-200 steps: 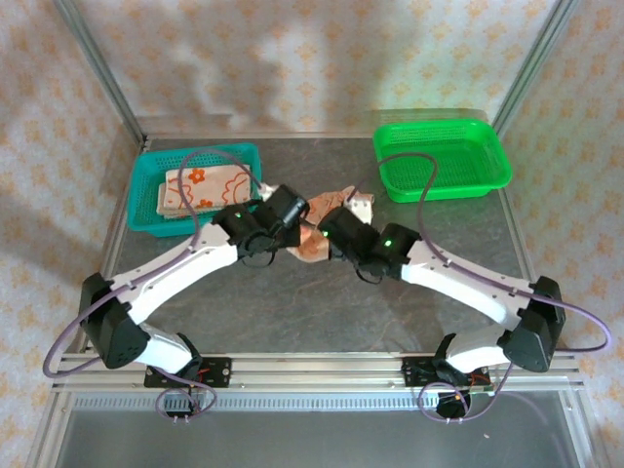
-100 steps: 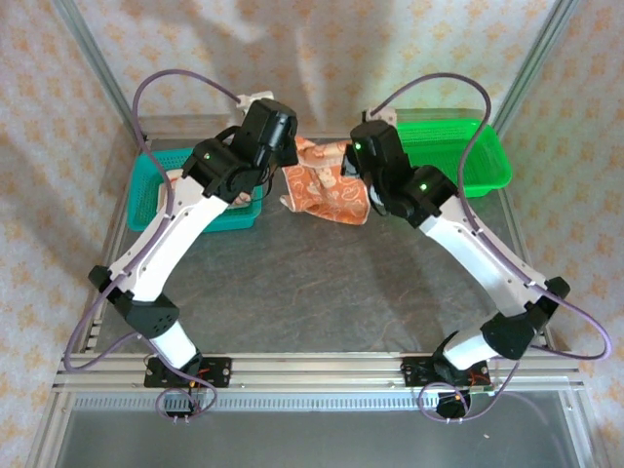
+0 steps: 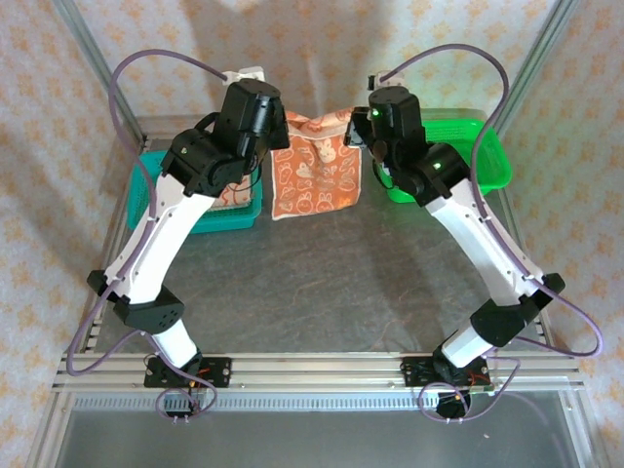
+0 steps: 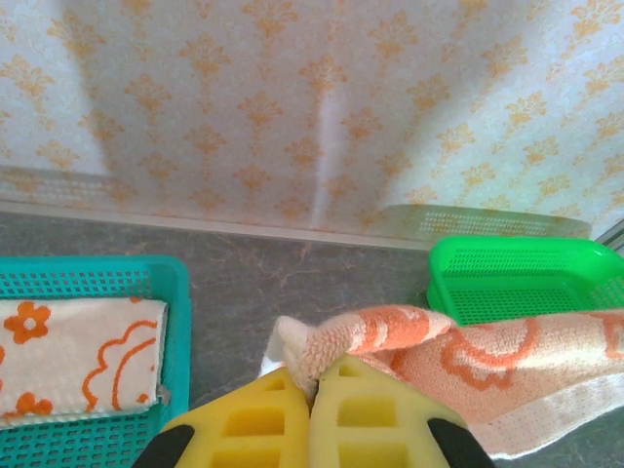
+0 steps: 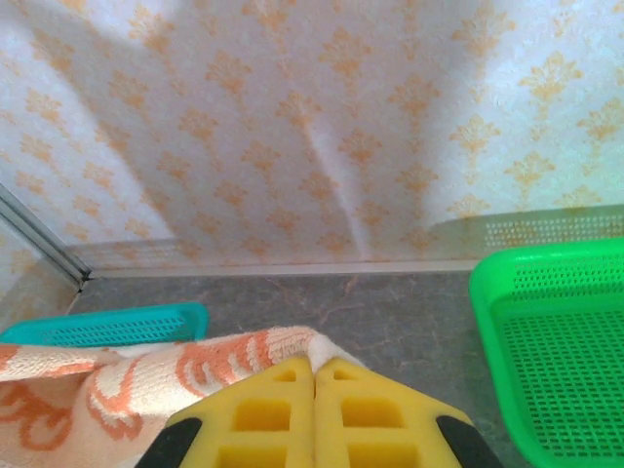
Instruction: Fold and stack the towels
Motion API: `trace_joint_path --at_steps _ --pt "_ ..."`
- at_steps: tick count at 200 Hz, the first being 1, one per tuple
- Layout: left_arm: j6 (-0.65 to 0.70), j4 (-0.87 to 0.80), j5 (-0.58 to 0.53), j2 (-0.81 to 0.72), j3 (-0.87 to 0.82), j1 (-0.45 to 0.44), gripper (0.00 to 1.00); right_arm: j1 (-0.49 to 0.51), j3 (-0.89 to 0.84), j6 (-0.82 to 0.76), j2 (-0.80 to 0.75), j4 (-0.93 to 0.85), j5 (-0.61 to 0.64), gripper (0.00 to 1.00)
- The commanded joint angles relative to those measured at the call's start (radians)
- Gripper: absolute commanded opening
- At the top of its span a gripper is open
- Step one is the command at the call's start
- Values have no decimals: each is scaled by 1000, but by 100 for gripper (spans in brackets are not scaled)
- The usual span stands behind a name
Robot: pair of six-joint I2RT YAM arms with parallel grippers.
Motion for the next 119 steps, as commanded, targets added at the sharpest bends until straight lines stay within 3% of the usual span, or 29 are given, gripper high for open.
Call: trace_joint_path --at_steps 1,67,119 --pt "25 -3 2 -36 53 4 0 -8 74 -24 19 5 -21 0" --pt "-82 -38 99 -146 73 -7 0 -3 59 70 -105 -3 -158 0" --pt "-148 -29 63 -244 3 -87 0 57 -30 115 -250 -46 -102 0"
